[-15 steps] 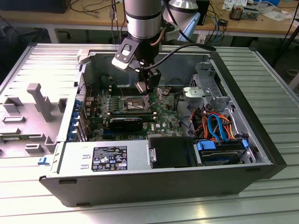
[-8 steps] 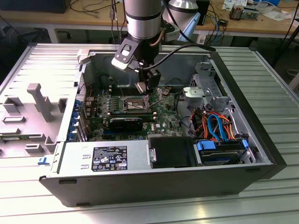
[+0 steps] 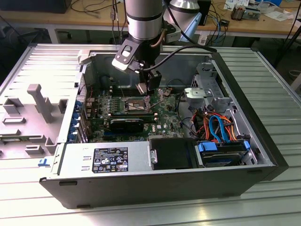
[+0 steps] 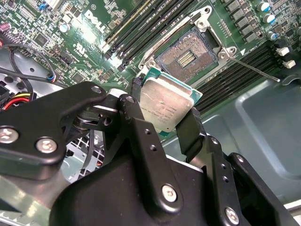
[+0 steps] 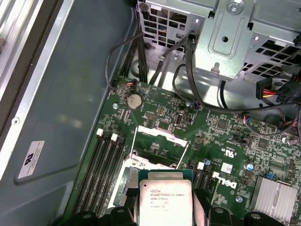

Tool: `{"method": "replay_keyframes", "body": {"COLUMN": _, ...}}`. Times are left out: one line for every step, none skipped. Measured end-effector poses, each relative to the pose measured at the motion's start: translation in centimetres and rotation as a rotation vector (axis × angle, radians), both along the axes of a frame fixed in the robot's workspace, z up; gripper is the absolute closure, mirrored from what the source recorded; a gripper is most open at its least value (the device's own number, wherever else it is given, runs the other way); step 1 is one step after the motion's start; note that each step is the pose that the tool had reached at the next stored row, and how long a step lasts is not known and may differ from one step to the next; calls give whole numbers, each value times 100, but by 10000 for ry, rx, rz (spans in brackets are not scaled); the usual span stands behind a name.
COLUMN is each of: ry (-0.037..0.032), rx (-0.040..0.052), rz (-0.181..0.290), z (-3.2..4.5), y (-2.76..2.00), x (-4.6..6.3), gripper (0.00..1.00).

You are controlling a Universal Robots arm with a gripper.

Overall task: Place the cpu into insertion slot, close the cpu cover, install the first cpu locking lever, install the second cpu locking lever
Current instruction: 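Place the cpu into insertion slot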

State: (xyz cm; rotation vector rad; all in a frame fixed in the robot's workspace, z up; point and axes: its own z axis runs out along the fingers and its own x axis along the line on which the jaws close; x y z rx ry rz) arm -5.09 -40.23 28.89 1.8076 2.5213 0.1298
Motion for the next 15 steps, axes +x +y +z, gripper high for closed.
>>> {"method": "replay_keyframes", "body": {"ry": 0, "rx": 0, "rz": -17, "z": -1, "y": 0, "x": 0, "gripper": 45}}
{"method": "replay_keyframes", "body": {"ry": 0, "rx": 0, "rz": -29, "z": -2, "y": 0, "x": 0, "gripper": 45}}
{"method": "replay_keyframes", "body": {"ry": 0, "rx": 0, "rz": -55, "z": -4, "y": 0, "x": 0, "gripper": 45}}
{"method": "replay_keyframes", "body": {"ry": 1, "rx": 0, "rz": -73, "z": -6, "y": 0, "x": 0, "gripper": 45}}
{"method": "replay_keyframes", "body": {"ry": 0, "rx": 0, "rz": -85, "z": -7, "y": 0, "x": 0, "gripper": 45}}
{"method": "replay_keyframes", "body": {"ry": 0, "rx": 0, "rz": -100, "z": -8, "y": 0, "x": 0, "gripper": 45}}
{"method": "replay_keyframes", "body": {"ry": 0, "rx": 0, "rz": -112, "z": -9, "y": 0, "x": 0, "gripper": 45}}
{"method": "replay_keyframes", "body": {"ry": 0, "rx": 0, "rz": -127, "z": -11, "y": 0, "x": 0, "gripper": 45}}
{"method": "replay_keyframes", "body": {"ry": 0, "rx": 0, "rz": -140, "z": -12, "y": 0, "x": 0, "gripper": 45}}
{"method": "replay_keyframes", "body": {"ry": 0, "rx": 0, "rz": -154, "z": -13, "y": 0, "x": 0, "gripper": 45}}
{"method": "replay_keyframes", "body": {"ry": 0, "rx": 0, "rz": -169, "z": -14, "y": 0, "x": 0, "gripper": 45}}
{"method": "replay_keyframes", "body": {"ry": 0, "rx": 0, "rz": -183, "z": -15, "y": 0, "x": 0, "gripper": 45}}
{"method": "replay_keyframes", "body": {"ry": 0, "rx": 0, "rz": -197, "z": -17, "y": 0, "x": 0, "gripper": 45}}
{"method": "replay_keyframes", "body": {"ry": 0, "rx": 0, "rz": -212, "z": -18, "y": 0, "x": 0, "gripper": 45}}
{"method": "replay_keyframes", "body": {"ry": 0, "rx": 0, "rz": -224, "z": -19, "y": 0, "x": 0, "gripper": 45}}
